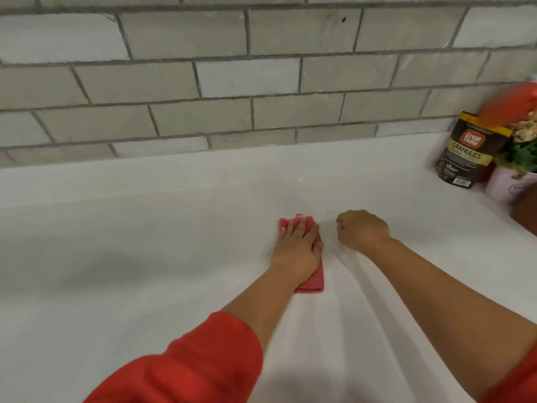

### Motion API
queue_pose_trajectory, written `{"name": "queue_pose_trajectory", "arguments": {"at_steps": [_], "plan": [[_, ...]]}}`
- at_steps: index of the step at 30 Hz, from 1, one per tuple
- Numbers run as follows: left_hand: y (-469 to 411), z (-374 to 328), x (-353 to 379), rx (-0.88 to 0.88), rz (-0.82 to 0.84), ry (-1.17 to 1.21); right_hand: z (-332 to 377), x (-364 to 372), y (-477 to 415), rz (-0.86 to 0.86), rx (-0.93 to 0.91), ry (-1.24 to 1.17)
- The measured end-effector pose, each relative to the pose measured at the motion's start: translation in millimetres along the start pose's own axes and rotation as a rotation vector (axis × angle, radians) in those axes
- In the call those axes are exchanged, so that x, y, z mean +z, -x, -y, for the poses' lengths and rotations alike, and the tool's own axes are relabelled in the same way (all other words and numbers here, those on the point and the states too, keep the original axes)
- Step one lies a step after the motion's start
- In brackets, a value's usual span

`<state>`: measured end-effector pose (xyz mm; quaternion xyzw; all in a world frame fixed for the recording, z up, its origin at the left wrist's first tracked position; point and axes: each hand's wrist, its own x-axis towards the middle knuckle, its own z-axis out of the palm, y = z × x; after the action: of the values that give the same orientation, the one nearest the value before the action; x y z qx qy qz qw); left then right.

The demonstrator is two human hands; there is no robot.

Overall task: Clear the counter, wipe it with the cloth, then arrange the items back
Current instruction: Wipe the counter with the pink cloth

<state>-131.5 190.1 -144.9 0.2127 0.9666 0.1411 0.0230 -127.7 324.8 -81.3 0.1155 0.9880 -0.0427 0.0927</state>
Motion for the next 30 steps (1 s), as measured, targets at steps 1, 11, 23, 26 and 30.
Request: {"name": "queue_pose_trajectory", "arguments": {"at_steps": [1,11,23,26,30], "plan": [[-3,13,-4,0.011,-0.007,0.003,2,2,-5,0.027,-0.012,-0.019],[-19,231,-64,-0.675,-0.187,-0.119,37,26,-34,0.122,0.029,0.022],[-98,151,-50,-0.845,-0.155,-0.038,38,32,-38,0.113,0.031,0.026],[-111,96,-29,-0.568,-0.137,-0.058,37,31,-39,0.118,0.022,0.022],[-99,74,-24,-0.148,-0.026,0.004,33,30,-35,0.087,-0.004,0.031]]}}
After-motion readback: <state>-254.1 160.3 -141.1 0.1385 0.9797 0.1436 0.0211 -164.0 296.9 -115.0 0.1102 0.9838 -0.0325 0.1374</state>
